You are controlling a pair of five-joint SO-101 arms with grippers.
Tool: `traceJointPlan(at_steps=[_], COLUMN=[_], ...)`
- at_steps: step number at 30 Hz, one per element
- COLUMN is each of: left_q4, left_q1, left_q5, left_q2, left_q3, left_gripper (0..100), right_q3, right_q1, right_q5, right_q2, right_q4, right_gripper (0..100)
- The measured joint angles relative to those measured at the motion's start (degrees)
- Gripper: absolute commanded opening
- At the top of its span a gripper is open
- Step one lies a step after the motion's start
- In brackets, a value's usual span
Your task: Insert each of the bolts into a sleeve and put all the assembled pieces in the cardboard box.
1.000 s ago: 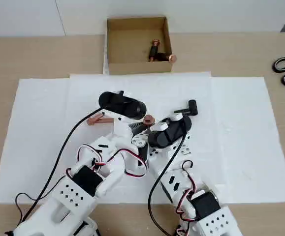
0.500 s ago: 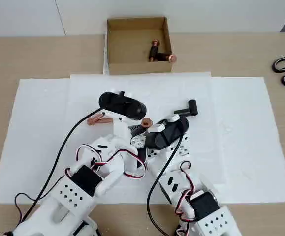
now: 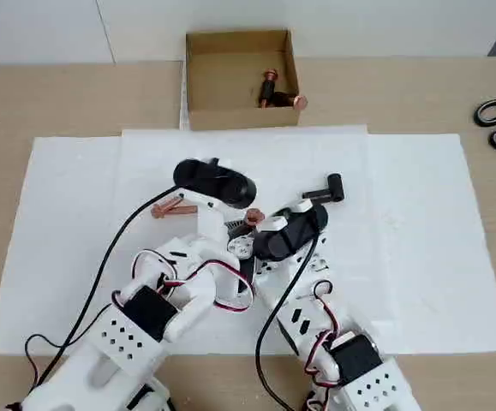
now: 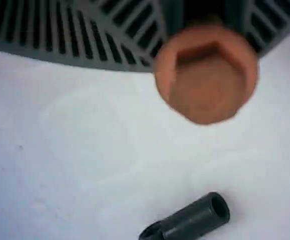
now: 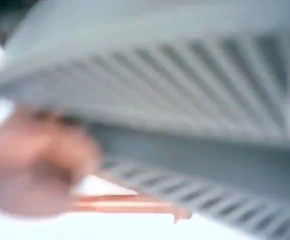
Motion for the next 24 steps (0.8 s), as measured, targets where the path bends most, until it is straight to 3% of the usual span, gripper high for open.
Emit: traceJointPlan(at_steps=[12,24], left_q4=[2.1,4.7], left_q1=[0.4,0.1], left_q5=[-4.1,-4.6], left_q2=[0.0,-0.1], left_q3=[-0.4,-1.2], left_gripper=[1,19], right_q3=[0.0,0.1], right_q1=[0.1,0.4], right_q5=[0.0,0.0], right_q2=[0.0,0.1], right_q4=[0.0,0.1], right_gripper=[0.4,0.4])
